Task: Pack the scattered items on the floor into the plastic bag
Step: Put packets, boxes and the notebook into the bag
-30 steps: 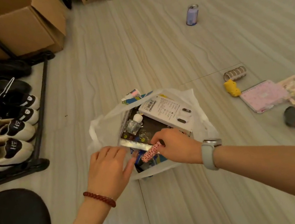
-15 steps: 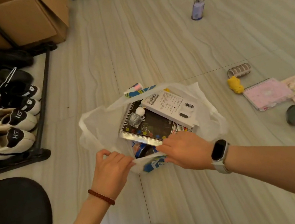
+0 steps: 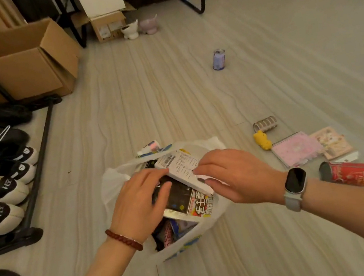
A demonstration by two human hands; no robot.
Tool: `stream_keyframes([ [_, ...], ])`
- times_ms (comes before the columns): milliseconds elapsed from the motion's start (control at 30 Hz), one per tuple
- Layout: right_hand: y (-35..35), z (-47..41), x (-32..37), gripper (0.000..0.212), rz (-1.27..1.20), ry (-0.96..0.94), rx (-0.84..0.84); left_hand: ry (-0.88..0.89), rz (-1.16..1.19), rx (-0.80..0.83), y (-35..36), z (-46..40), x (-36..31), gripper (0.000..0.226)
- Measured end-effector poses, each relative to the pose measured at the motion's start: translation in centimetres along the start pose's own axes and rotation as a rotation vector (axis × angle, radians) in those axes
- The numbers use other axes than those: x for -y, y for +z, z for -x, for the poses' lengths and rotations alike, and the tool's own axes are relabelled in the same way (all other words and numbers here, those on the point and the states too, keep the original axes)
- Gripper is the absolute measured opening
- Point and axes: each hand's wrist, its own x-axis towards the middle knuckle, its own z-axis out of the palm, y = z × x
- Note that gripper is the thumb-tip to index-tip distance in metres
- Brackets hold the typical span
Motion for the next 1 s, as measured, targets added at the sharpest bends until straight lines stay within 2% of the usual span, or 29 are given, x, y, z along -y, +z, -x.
stream_keyframes([
  [67, -2.1, 0.1, -1.0, 0.03, 0.031, 0.027, -0.163, 0.054, 0.009, -0.065, -0.6, -3.7, -2.3, 0.042],
  [133, -3.7, 1.1, -2.6, 0.028, 0.037, 0.133, -0.293, 0.115, 0.025, -0.084, -0.5, -7.5, -5.1, 0.043],
  [233, -5.2, 4.9, -5.4, 0.032, 0.02, 0.381, -0.37, 0.238, 0.002, 0.001, 1.6, -12.1, -9.5, 0.042],
  [300, -5.1, 9.1, -7.5, 0.034, 0.014, 0.535, -0.345, 0.306, -0.038, 0.116, 4.3, -14.1, -12.3, 0.035],
  [400, -3.7, 16.9, -10.4, 0.04, -0.001, 0.827, -0.267, 0.349, -0.125, 0.326, 9.5, -15.6, -16.1, 0.036],
  [467, -2.2, 21.9, -12.0, 0.041, 0.01, 1.044, -0.146, 0.324, -0.102, 0.446, 13.7, -15.8, -18.1, 0.036],
  [533, -0.7, 25.9, -13.4, 0.045, 0.006, 1.184, 0.007, 0.266, -0.07, 0.549, 18.2, -15.7, -19.5, 0.038],
  [633, 1.4, 29.2, -15.5, 0.047, 0.011, 1.226, 0.144, 0.157, -0.078, 0.695, 24.6, -15.5, -20.5, 0.044],
  [767, 4.7, 30.4, -18.7, 0.07, 0.053, 1.182, 0.3, 0.027, -0.091, 0.787, 31.2, -16.6, -20.5, 0.049],
  [900, 7.5, 30.3, -21.0, 0.083, 0.202, 1.105, 0.305, 0.002, -0.146, 0.786, 35.2, -19.1, -20.4, 0.046],
  [1000, 8.7, 30.1, -21.5, 0.078, 0.255, 1.062, 0.269, -0.025, -0.201, 0.758, 37.9, -20.9, -19.8, 0.051],
])
